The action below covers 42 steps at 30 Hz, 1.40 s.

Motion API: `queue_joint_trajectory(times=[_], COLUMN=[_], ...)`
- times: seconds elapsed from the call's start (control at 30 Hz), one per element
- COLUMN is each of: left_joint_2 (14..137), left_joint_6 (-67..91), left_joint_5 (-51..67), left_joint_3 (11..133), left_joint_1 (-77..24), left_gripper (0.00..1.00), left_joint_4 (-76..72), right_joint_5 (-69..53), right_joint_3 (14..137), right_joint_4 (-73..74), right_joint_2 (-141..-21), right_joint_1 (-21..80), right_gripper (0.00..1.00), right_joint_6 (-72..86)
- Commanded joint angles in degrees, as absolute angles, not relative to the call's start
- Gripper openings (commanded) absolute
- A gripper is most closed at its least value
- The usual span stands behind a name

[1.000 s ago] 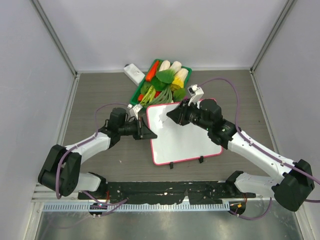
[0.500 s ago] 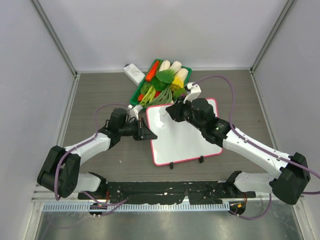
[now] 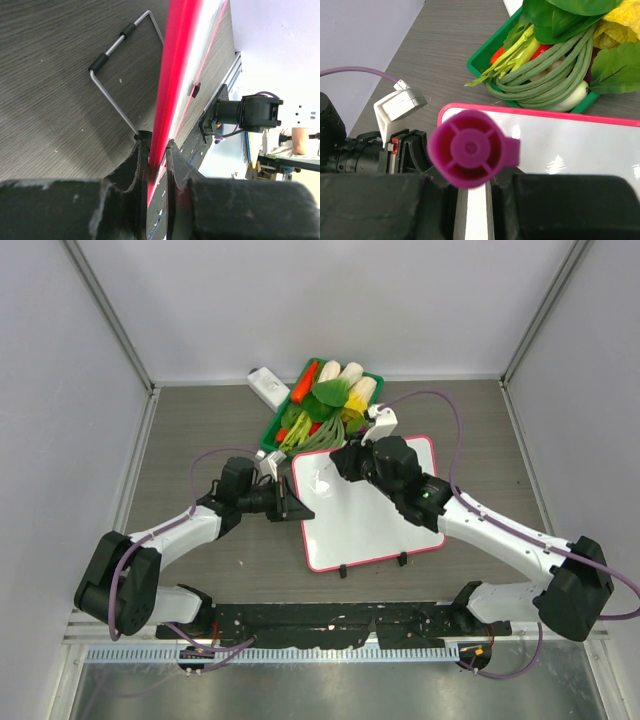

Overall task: Write a sentence on the whiteboard
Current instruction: Write with the whiteboard marker on the whiteboard.

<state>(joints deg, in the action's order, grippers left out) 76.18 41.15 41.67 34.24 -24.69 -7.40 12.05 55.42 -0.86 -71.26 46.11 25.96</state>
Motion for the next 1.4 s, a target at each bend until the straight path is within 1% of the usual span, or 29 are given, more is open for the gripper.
queue_joint_trajectory(times=[0.0, 0.4, 0.8, 1.17, 1.37], left_joint_2=[76.4, 77.0, 77.3, 77.4, 77.5], left_joint_6=[37.6, 35.9, 35.4, 34.9, 34.7], left_joint_5=[33.7, 31.4, 31.3, 31.0, 30.9], left_joint_3=[33.6, 34.7, 35.1, 35.3, 35.4], left_joint_1=[-25.0, -26.4, -26.9, -27.0, -27.0], left_gripper=[0.00, 0.00, 0.00, 0.00, 0.00], left_joint_4=[-0.2, 3.3, 3.6, 4.0, 4.0], right_joint_5=[14.1, 17.4, 16.5, 12.2, 12.0], right_joint_3=[56.6, 57.1, 57.9, 57.0, 55.8], right_joint_4=[-6.3, -7.1, -5.9, -6.0, -5.4], right_joint_2=[-72.4, -75.3, -77.9, -77.6, -77.4], right_joint_1=[46.6, 46.9, 47.1, 47.5, 48.0], right_gripper=[0.02, 0.01, 0.01, 0.01, 0.01], right_joint_6=[25.1, 26.4, 26.5, 25.2, 25.4])
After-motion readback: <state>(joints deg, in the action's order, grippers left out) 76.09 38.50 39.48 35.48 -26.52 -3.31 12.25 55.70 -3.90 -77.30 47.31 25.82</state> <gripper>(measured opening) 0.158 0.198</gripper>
